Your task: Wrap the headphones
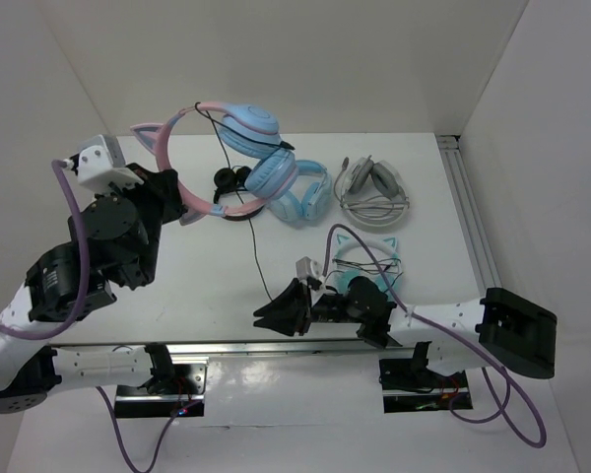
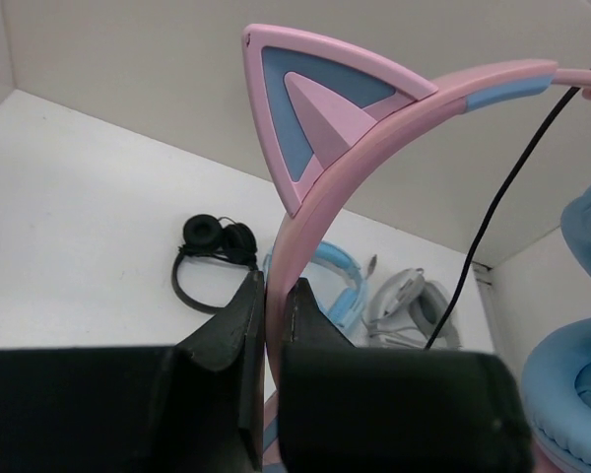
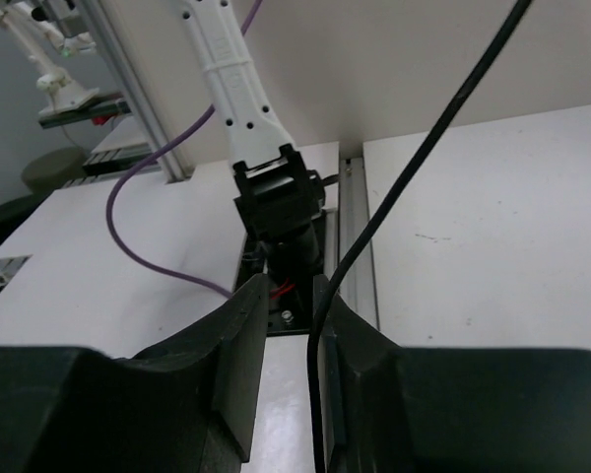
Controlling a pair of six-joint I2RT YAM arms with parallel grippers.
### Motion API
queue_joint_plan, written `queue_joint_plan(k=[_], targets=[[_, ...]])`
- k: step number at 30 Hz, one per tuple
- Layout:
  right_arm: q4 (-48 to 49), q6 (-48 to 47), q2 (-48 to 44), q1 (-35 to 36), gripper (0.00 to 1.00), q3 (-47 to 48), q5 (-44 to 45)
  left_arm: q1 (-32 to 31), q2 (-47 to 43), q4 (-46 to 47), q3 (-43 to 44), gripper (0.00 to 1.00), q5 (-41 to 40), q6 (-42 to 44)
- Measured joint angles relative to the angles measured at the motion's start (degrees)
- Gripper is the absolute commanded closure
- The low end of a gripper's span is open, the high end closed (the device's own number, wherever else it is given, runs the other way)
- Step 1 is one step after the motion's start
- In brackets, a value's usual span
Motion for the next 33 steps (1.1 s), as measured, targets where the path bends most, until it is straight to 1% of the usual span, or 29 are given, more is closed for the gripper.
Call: queue_joint_plan(k=[1, 4, 6, 10, 15, 17, 19, 20, 21, 23, 24, 28, 31, 33], targets=[[0.1, 0.0, 0.0, 0.8, 0.66, -0.3, 0.2, 0.0, 0.5, 0.8, 0.0, 1.00, -0.5, 1.3], [0.0, -0.2, 0.0, 3.1, 0.66, -0.4, 1.3, 0.0, 1.3, 4.0, -0.1, 1.00, -2.3, 5.1], [-0.1, -0.5, 0.0, 4.8, 0.64, -0.4, 2.5, 0.0, 1.3, 6.0, -0.1, 1.00, -3.1, 7.2], [-0.3, -0.9, 0.0, 6.8, 0.60, -0.4, 4.3, 0.0, 1.2, 8.6, -0.1, 1.00, -4.3, 9.3], [-0.3, -1.6, 0.0, 9.3, 0.60, -0.4, 6.3, 0.0, 1.2, 11.8, -0.2, 1.00, -5.8, 12.6], [-0.5, -1.9, 0.0, 10.3, 0.64, -0.4, 6.9, 0.0, 1.2, 14.3, -0.8, 1.00, -6.9, 15.1], [-1.2, -2.4, 0.0, 11.4, 0.85, -0.4, 7.4, 0.0, 0.8, 19.2, -3.2, 1.00, -8.2, 18.5], [-1.8, -2.6, -0.1, 12.0, 0.97, -0.4, 7.9, 0.0, 0.5, 21.7, -4.6, 1.00, -8.9, 20.3], [-2.8, -3.0, -0.2, 12.8, 1.00, -0.3, 8.4, 0.2, 0.2, 24.1, -6.1, 1.00, -9.3, 22.5], [-5.9, -4.0, -0.9, 15.2, 1.00, 0.1, 10.4, 0.8, -0.3, 26.7, -8.9, 1.00, -9.9, 25.4], [-7.2, -4.4, -1.2, 16.2, 1.00, 0.6, 11.0, 1.2, -0.5, 26.5, -9.9, 1.00, -10.3, 25.7], [-18.2, -8.4, -3.6, 21.7, 1.00, 5.6, 16.1, 1.9, -0.7, 20.9, -12.3, 1.00, -11.3, 23.2], [-26.9, -11.5, -5.0, 24.6, 1.00, 11.3, 20.3, 2.0, -1.9, 17.7, -16.7, 1.00, -11.1, 21.7], [-33.0, -13.6, -5.7, 25.7, 1.00, 15.6, 22.8, 2.0, -2.1, 11.8, -18.2, 1.00, -9.9, 18.8]])
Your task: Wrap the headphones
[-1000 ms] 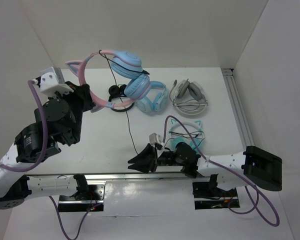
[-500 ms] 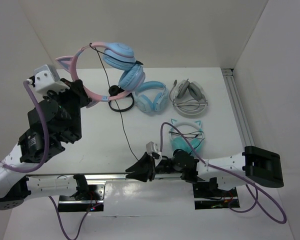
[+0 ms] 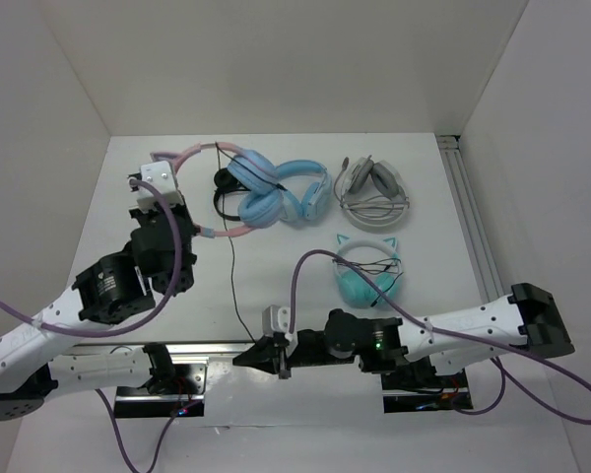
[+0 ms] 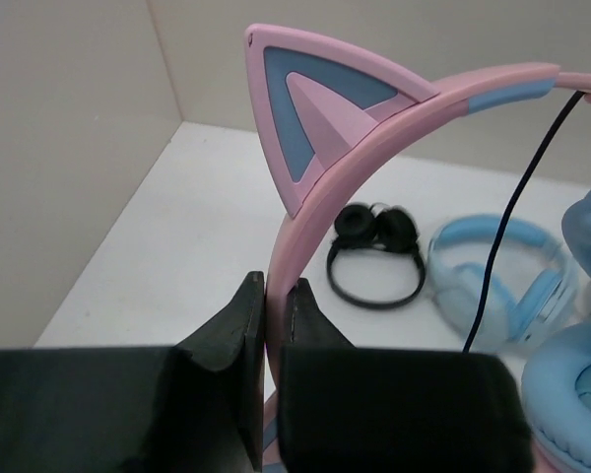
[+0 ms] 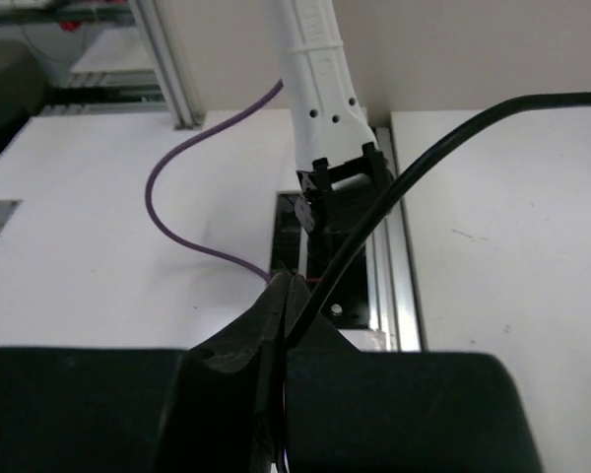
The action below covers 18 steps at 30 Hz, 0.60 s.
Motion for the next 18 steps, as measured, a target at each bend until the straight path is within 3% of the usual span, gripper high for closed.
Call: queue_joint_plan(k=[9, 18], targets=[[-29.4, -8.2, -0.1, 1.0, 1.00, 22.4, 10.9, 1.1, 8.0, -28.5, 0.6, 1.00, 9.6, -18.2], [-48.3, -13.5, 0.0, 1.0, 1.00, 37.5, 19.5, 1.1, 8.4, -32.6, -5.4, 1.00, 18.5, -21.8]])
